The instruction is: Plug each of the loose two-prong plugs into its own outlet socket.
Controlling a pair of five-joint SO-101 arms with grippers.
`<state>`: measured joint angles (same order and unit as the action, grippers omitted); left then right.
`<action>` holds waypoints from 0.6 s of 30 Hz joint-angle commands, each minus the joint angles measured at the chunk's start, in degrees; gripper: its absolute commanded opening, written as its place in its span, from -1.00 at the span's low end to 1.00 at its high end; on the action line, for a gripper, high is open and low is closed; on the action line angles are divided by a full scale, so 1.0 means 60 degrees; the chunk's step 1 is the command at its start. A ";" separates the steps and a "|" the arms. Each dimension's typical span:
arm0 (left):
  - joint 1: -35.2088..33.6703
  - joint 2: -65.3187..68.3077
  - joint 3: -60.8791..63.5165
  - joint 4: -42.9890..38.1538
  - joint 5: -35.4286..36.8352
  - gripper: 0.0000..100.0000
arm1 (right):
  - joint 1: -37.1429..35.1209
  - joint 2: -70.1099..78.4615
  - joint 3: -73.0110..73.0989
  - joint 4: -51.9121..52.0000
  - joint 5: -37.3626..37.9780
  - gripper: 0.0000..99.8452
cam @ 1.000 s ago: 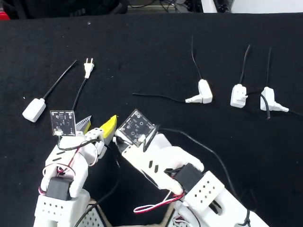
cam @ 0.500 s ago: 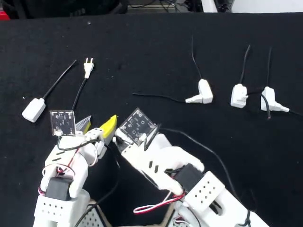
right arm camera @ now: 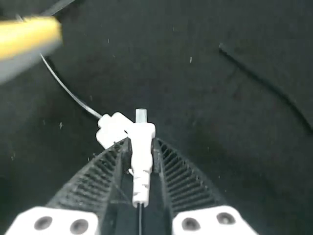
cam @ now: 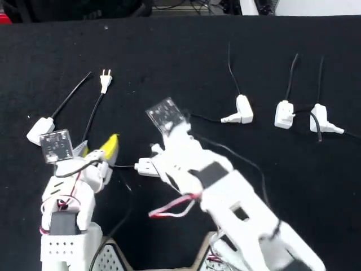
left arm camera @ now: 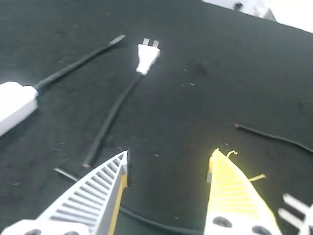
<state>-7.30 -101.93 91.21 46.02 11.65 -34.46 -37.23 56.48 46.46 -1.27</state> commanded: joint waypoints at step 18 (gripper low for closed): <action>-0.0330 1.0535 -0.3802 -0.3018 -0.0806 -0.47 | -0.1158 0.4081 -0.4520 0.4835 0.0777 -0.98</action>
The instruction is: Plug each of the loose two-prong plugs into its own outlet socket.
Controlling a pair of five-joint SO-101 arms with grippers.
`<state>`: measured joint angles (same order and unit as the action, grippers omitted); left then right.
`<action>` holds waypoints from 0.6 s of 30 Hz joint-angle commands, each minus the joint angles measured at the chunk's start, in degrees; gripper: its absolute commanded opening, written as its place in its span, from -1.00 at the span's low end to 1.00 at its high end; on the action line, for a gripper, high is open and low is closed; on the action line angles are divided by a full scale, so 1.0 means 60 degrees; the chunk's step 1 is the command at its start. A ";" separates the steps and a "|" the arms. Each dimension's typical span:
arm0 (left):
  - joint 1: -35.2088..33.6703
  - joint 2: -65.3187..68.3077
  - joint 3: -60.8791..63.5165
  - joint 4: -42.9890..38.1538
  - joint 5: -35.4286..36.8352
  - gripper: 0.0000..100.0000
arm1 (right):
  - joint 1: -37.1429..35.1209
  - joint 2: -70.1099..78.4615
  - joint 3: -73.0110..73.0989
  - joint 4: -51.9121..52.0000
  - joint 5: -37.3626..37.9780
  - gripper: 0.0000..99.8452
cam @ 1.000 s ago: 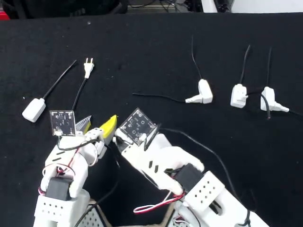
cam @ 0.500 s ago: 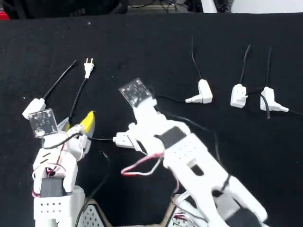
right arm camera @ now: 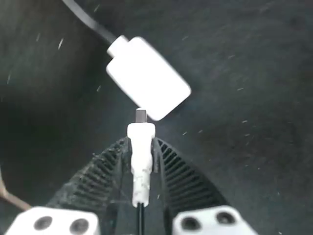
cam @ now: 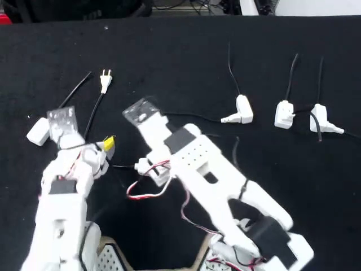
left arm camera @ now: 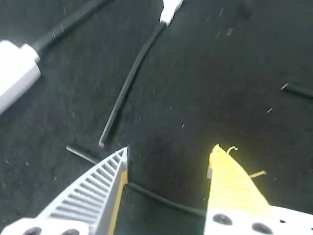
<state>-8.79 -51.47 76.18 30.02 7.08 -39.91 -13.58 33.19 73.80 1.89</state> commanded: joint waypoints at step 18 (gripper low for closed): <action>0.2059 0.4938 -0.2630 0.2212 -0.0821 -0.47 | 0.1363 0.0989 -0.0623 -0.0527 0.0337 -0.98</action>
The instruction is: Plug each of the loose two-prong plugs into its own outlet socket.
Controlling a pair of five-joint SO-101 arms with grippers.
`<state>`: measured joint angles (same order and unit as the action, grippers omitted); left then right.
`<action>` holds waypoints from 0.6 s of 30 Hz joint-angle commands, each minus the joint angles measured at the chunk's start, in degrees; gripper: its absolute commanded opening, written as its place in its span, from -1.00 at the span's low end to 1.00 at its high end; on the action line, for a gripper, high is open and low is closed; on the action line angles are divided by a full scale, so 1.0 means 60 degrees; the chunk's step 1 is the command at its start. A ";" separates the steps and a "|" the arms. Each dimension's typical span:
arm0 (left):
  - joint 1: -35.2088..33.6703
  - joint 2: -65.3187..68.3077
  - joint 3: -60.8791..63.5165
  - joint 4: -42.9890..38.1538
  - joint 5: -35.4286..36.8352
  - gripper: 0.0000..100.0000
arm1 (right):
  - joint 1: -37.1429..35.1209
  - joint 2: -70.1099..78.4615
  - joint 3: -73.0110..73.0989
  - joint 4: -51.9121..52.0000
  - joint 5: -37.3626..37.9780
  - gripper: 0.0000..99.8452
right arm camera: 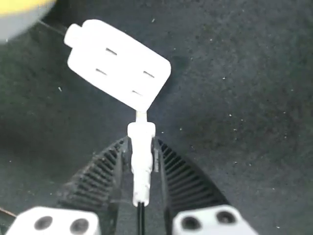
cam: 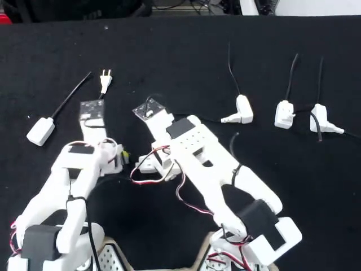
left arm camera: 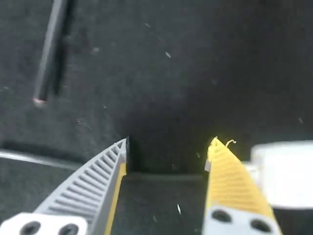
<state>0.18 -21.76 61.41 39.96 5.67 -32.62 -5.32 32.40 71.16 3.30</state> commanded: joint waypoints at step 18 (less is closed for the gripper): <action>-0.0110 -0.4513 0.1780 0.2051 -0.1949 -0.55 | 0.0806 -0.0447 -0.1810 0.1421 0.0571 -0.98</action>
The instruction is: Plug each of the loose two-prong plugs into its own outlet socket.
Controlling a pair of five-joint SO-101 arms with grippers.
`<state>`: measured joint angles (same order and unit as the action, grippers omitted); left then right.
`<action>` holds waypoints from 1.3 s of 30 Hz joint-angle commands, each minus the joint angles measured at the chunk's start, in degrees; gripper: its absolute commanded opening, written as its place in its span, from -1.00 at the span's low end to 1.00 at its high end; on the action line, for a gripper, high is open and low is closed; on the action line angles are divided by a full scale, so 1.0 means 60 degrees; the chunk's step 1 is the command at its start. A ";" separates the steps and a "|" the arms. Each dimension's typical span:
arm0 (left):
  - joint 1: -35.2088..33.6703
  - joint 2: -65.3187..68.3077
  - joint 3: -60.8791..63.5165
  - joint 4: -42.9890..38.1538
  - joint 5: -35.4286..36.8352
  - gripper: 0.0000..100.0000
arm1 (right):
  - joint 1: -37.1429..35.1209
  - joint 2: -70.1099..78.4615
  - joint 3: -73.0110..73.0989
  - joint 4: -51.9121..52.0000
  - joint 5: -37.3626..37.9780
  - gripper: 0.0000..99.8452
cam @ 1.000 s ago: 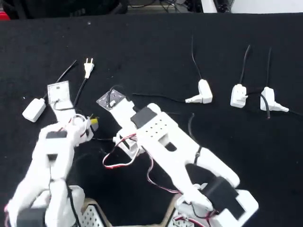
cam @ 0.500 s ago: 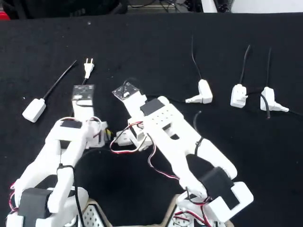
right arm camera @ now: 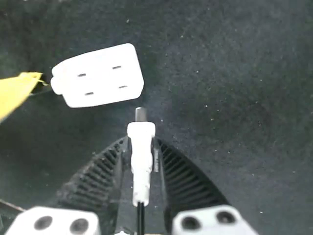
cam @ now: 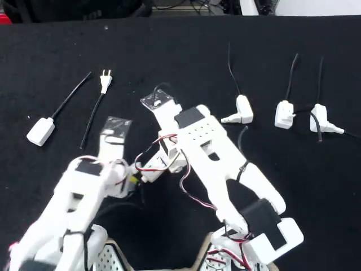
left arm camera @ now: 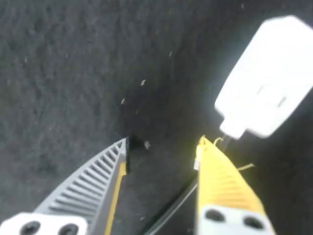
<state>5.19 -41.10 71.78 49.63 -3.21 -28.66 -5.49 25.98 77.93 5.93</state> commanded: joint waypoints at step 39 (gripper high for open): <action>-0.2835 -0.4264 0.1443 0.1465 -0.1143 -0.55 | -0.0835 0.5824 -0.7187 0.3780 0.1407 -0.98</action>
<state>-11.08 -65.89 80.66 59.38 -9.98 -33.05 28.88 -14.55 99.03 14.11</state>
